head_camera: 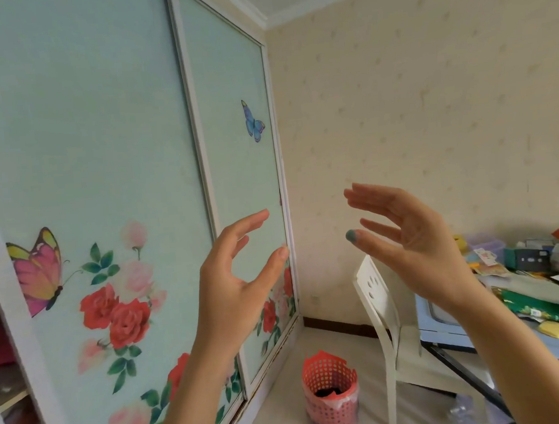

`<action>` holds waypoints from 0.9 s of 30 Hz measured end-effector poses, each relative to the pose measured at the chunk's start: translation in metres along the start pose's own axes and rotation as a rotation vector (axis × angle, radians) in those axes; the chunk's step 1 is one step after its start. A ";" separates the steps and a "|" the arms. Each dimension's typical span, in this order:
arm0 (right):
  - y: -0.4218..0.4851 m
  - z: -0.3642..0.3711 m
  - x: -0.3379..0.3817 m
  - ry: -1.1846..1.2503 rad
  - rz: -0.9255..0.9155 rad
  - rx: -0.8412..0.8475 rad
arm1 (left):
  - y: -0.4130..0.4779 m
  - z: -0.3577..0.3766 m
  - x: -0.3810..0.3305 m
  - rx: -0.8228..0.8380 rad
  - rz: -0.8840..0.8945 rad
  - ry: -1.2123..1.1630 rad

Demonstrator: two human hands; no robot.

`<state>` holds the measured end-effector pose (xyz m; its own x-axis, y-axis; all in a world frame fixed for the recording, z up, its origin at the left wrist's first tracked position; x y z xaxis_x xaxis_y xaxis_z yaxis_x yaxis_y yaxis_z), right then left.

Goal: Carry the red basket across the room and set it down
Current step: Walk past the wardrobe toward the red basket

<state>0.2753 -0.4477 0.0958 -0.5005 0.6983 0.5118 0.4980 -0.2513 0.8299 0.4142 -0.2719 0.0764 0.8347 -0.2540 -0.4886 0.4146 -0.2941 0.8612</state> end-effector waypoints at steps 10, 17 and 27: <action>0.089 0.084 -0.102 -0.049 -0.008 -0.057 | 0.087 -0.017 0.149 0.040 0.017 -0.051; 0.118 0.128 -0.155 -0.073 0.051 -0.064 | 0.122 -0.033 0.226 0.052 0.000 -0.081; 0.154 0.155 -0.220 -0.075 0.086 -0.101 | 0.150 -0.022 0.308 0.078 -0.028 -0.108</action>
<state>0.5719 -0.5363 0.0768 -0.4032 0.7182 0.5671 0.4609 -0.3759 0.8039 0.7413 -0.3743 0.0576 0.7778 -0.3413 -0.5278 0.4037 -0.3724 0.8357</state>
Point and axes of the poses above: each hand's wrist, its own y-axis towards the middle knuckle, its own z-axis out of the palm, x = y × z, the point moved 10 cm from there along y, towards the middle knuckle, and after that the axes turned 2 degrees about -y, right-handed, at the moved point
